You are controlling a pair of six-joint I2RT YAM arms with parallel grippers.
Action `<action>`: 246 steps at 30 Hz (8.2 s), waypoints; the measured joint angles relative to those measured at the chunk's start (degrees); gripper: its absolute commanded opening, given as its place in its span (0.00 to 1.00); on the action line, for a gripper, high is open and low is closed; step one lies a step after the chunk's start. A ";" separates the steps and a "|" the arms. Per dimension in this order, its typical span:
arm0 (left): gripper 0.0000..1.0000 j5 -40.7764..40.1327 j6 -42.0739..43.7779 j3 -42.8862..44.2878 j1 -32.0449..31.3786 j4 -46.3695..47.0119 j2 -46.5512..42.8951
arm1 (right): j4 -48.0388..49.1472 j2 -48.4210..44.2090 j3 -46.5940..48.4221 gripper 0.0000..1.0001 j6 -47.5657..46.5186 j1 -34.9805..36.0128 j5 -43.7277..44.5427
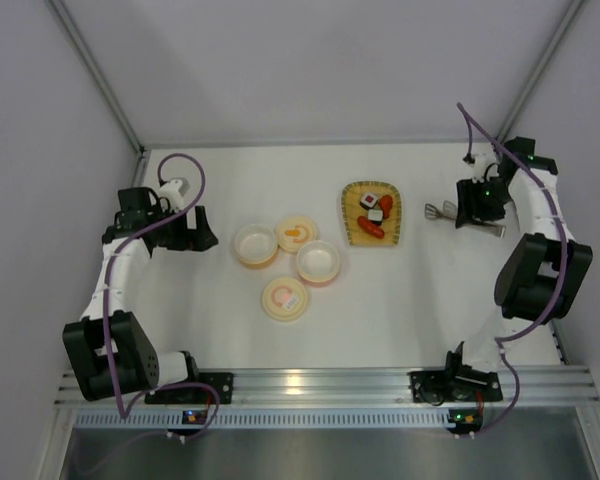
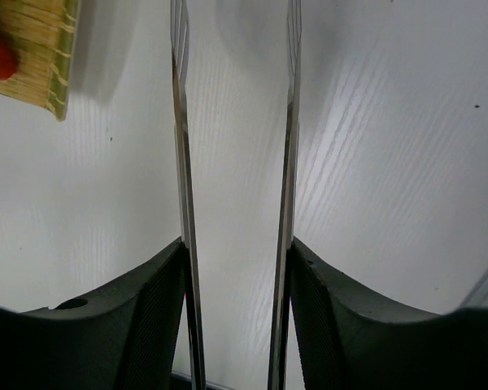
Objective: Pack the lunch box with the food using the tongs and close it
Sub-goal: Pick up the clamp at the center of the board, then pick up the fake food from the plate, then place the fake food in the packing box.
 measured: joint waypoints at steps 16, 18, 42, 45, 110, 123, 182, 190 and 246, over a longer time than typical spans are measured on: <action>0.98 0.83 -0.02 0.98 0.00 -1.27 -0.83 | -7.52 -8.15 9.09 0.50 -2.78 2.69 -4.85; 0.98 0.94 0.00 1.22 0.00 -1.53 -1.27 | -7.76 -8.61 9.09 0.50 -3.08 5.64 -4.42; 0.98 11.04 3.54 4.33 0.00 -7.04 -5.18 | -6.21 -12.87 4.76 0.48 -0.57 24.85 -1.40; 0.98 10.97 3.89 4.81 0.00 -7.80 -5.18 | -5.70 -12.09 4.87 0.48 -0.26 24.85 -0.50; 0.98 11.15 6.19 7.87 -0.33 -11.80 -0.04 | -7.39 16.61 28.46 0.51 -16.00 24.79 5.42; 0.98 11.13 5.79 7.87 -0.42 -11.76 0.55 | -6.82 17.16 27.26 0.51 -16.20 24.79 6.62; 0.98 11.19 2.58 9.46 -0.33 -11.37 1.46 | -6.80 14.27 29.70 0.26 -12.41 28.55 3.41; 0.98 19.21 -2.19 13.92 7.02 -11.43 6.82 | -6.56 8.02 29.00 0.26 -10.38 40.48 0.39; 0.98 23.17 -3.43 13.35 11.98 -12.07 8.92 | -0.76 20.24 32.94 0.34 -6.69 59.56 4.15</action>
